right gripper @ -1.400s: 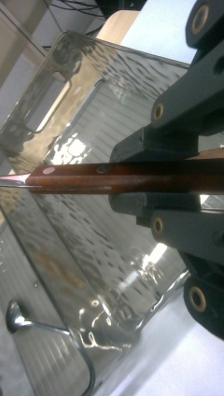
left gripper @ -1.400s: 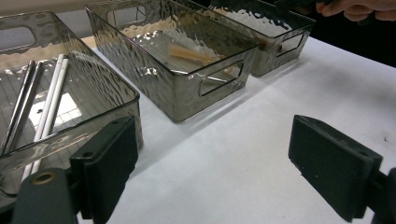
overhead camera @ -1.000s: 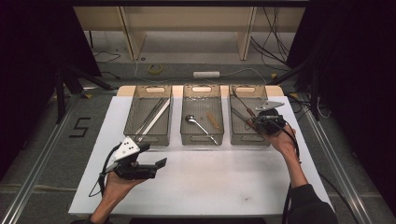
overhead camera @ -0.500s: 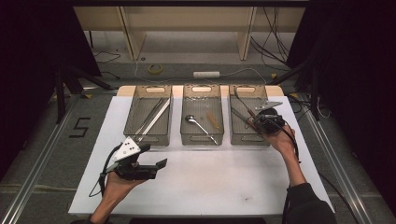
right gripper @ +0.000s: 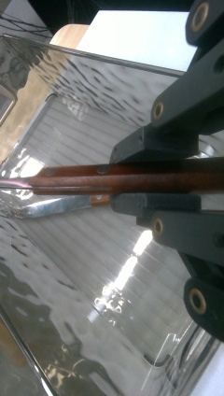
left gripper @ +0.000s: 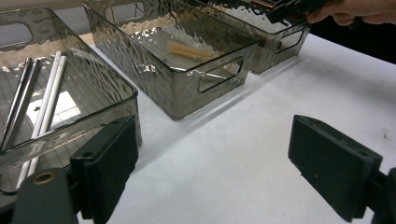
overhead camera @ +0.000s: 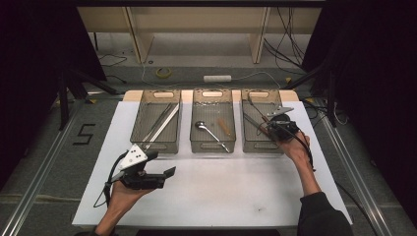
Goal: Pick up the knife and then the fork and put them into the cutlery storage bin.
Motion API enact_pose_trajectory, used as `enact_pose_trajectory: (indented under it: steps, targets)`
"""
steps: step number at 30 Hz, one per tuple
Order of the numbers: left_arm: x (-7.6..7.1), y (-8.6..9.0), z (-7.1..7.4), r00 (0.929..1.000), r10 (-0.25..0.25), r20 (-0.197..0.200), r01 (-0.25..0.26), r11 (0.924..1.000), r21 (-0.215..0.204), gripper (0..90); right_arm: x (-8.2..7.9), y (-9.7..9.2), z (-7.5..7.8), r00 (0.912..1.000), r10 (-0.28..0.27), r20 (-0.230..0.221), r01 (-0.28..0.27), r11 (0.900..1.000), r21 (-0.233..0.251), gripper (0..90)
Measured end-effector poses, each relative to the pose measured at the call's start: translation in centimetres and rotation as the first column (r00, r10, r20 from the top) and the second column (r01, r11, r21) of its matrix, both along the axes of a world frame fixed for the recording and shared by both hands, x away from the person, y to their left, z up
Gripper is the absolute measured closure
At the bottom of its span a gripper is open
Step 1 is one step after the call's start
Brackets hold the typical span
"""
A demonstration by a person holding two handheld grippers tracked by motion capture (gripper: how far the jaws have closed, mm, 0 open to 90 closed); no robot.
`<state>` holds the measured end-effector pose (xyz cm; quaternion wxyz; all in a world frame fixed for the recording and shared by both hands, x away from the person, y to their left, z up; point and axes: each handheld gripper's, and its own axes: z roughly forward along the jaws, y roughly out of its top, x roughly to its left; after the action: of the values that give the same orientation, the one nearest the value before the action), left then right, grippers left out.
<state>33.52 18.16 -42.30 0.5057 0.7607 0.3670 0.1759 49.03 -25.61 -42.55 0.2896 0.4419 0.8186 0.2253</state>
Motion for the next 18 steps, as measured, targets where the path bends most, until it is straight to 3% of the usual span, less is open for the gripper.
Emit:
enact_pose_trajectory:
  steps: [3,10,14,16,18]
  targets:
    - [0.0,0.0,0.0,1.0,0.001,0.0,-0.001,1.0,0.001,15.4,-0.1,0.0,0.3,1.0,0.007,-0.005,-0.007,0.9997,0.023,68.2]
    - [0.0,0.0,0.0,1.0,-0.002,0.001,0.002,1.0,0.004,15.3,-0.5,0.5,1.2,0.9992,0.037,0.013,-0.038,0.998,0.051,62.4]
    - [0.0,-0.1,0.0,1.0,-0.006,-0.007,0.006,1.0,0.008,15.2,-0.8,0.8,1.7,0.9973,0.071,0.016,-0.073,0.9904,0.118,57.5]
    - [0.0,-0.1,0.0,1.0,-0.005,-0.007,0.005,1.0,0.004,15.2,-0.9,0.9,2.0,0.9961,0.087,0.011,-0.088,0.9796,0.18,54.7]
    - [0.0,0.0,0.0,0.9999,-0.005,-0.009,0.005,1.0,0.004,15.2,-1.1,0.9,2.3,0.9957,0.09,0.021,-0.093,0.9744,0.205,53.4]
